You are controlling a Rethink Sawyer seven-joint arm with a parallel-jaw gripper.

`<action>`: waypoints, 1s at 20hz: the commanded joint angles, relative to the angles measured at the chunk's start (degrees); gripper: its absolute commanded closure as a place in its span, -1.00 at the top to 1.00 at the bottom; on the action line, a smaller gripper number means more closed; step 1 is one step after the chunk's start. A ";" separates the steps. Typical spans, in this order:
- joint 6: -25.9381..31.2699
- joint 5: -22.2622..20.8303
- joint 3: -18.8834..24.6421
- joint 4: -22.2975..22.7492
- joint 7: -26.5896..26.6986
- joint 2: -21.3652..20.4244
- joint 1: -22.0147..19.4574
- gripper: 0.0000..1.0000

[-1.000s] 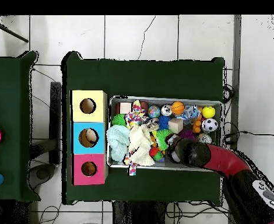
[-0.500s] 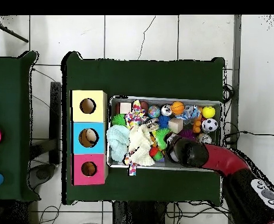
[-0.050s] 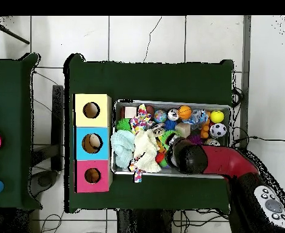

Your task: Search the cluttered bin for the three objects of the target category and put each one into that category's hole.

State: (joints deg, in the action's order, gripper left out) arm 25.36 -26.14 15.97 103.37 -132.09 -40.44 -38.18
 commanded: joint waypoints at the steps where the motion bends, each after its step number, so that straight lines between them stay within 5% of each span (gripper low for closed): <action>1: 13.75 0.60 -1.47 -0.22 5.56 -10.65 2.88 -1.00; 12: 12.48 -8.60 -3.54 -2.90 7.11 -10.36 2.73 -1.00; 20: 8.85 -13.54 -1.92 -3.66 10.30 -8.03 -1.91 -1.00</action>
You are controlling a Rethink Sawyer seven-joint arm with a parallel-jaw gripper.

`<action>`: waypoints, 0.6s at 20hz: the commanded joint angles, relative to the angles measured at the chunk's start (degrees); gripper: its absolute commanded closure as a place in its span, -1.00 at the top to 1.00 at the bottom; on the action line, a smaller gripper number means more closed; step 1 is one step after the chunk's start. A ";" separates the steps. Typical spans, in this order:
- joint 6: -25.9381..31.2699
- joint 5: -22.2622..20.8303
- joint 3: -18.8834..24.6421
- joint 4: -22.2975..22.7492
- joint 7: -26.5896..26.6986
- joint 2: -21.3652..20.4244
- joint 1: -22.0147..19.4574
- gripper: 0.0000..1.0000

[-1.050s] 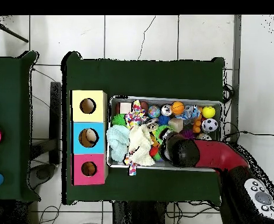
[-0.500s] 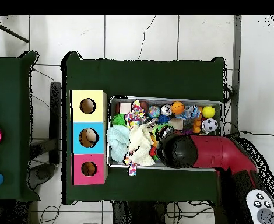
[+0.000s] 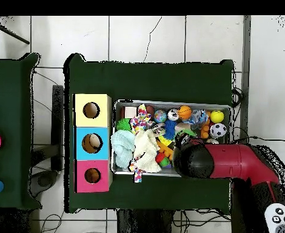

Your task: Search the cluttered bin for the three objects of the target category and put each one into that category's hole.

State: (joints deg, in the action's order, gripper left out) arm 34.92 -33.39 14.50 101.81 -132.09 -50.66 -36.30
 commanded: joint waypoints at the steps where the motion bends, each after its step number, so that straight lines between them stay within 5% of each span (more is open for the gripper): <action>1: -0.93 -6.90 -0.19 -2.19 10.62 2.53 -4.46 -1.00; 12: -5.68 -12.42 1.97 -3.39 9.81 6.34 -8.81 -1.00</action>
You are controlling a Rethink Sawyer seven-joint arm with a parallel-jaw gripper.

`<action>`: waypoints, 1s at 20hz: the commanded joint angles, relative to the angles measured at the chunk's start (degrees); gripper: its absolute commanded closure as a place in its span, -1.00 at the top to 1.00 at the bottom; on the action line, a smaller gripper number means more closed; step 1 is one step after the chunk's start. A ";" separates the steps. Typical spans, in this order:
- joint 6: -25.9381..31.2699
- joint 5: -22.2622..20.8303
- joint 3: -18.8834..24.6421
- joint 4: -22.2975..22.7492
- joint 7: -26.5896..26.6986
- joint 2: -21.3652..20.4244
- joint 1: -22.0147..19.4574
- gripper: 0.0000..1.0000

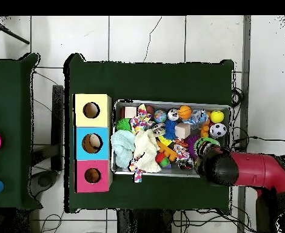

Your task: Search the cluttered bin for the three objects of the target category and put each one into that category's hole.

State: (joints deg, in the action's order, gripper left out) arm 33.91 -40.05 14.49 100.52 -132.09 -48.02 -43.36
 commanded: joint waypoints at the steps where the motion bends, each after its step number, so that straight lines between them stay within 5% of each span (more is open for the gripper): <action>1: -4.96 -6.27 2.17 -2.38 9.90 4.04 -2.10 -1.00; 11: -10.15 -9.58 3.32 -2.72 7.93 8.04 -4.74 -1.00; 12: -10.08 -9.41 3.32 -2.52 7.62 8.14 -4.83 1.00; 18: -9.53 -8.71 2.87 -2.42 7.16 8.24 -4.66 1.00; 20: -9.11 -7.90 0.19 -1.64 2.90 7.33 -2.96 1.00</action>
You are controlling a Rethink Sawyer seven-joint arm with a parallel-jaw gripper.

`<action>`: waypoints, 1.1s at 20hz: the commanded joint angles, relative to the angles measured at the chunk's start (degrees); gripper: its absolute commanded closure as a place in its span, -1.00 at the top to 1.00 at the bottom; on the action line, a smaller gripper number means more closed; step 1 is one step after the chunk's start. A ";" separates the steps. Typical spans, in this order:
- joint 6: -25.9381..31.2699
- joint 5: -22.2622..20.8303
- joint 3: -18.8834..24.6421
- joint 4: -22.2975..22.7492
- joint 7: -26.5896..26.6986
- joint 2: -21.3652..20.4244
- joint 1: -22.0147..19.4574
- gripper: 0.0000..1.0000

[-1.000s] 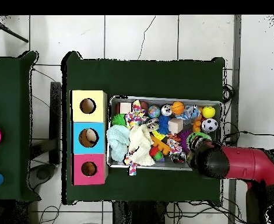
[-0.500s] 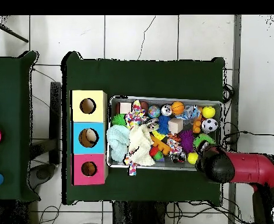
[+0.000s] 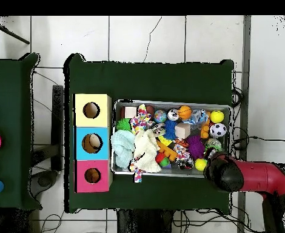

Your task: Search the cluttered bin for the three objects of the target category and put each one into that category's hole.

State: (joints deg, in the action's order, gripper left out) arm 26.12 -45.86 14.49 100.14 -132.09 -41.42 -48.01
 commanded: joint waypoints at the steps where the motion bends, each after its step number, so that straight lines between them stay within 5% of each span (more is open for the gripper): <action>1: -1.36 -2.71 -0.47 -0.95 2.61 -0.34 2.51 1.00; 10: 8.60 4.18 2.12 1.10 8.23 -6.87 2.98 1.00; 22: 9.43 13.70 8.86 -2.54 7.50 -1.25 2.28 1.00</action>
State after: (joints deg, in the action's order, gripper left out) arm 30.07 -37.35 15.64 99.73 -132.09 -46.81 -45.08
